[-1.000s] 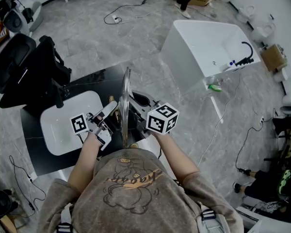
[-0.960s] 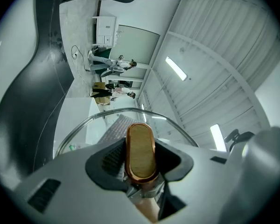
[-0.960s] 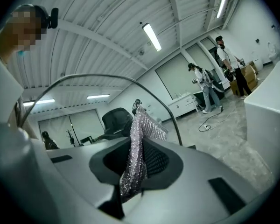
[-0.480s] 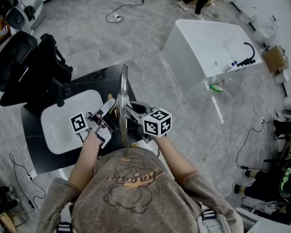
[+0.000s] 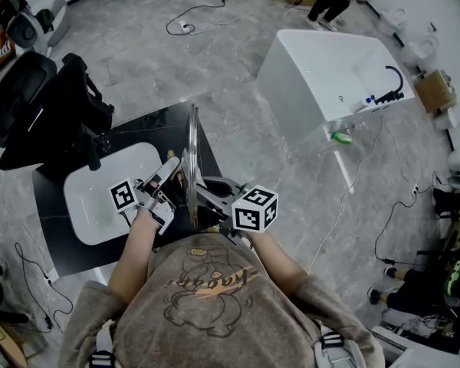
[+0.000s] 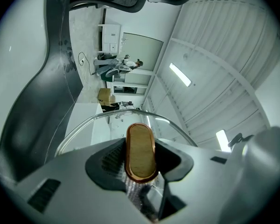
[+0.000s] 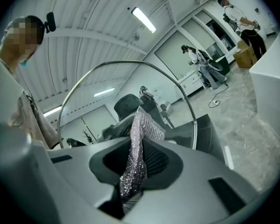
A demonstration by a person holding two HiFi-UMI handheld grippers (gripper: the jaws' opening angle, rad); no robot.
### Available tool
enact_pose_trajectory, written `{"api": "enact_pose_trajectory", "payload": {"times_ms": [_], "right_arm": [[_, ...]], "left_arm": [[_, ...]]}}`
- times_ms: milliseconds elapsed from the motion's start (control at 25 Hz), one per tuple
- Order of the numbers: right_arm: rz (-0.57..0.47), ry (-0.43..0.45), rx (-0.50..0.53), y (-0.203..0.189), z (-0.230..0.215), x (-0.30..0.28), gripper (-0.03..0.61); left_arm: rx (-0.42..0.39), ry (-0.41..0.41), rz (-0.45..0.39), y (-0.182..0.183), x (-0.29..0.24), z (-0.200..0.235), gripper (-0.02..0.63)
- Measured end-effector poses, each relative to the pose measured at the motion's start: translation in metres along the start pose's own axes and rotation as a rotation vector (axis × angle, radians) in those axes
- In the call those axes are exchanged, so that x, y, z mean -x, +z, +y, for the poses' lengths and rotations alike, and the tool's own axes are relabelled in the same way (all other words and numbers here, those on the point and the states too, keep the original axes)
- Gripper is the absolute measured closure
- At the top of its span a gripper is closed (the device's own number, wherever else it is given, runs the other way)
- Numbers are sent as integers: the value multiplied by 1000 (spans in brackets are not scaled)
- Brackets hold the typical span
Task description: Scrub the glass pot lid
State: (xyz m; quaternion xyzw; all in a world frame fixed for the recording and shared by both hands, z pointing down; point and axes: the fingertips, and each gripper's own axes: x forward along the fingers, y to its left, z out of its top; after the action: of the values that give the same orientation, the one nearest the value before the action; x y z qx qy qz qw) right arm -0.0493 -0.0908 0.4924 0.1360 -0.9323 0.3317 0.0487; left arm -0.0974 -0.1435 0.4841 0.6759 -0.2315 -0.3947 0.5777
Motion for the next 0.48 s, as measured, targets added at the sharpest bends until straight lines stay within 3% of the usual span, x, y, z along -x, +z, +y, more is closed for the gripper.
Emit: {"api": "enact_pose_trajectory", "payload": {"times_ms": [480], "right_arm": [[-138, 113, -20, 55, 42, 23, 502]], "left_arm": [[13, 27, 8, -2, 6, 9, 436]]}}
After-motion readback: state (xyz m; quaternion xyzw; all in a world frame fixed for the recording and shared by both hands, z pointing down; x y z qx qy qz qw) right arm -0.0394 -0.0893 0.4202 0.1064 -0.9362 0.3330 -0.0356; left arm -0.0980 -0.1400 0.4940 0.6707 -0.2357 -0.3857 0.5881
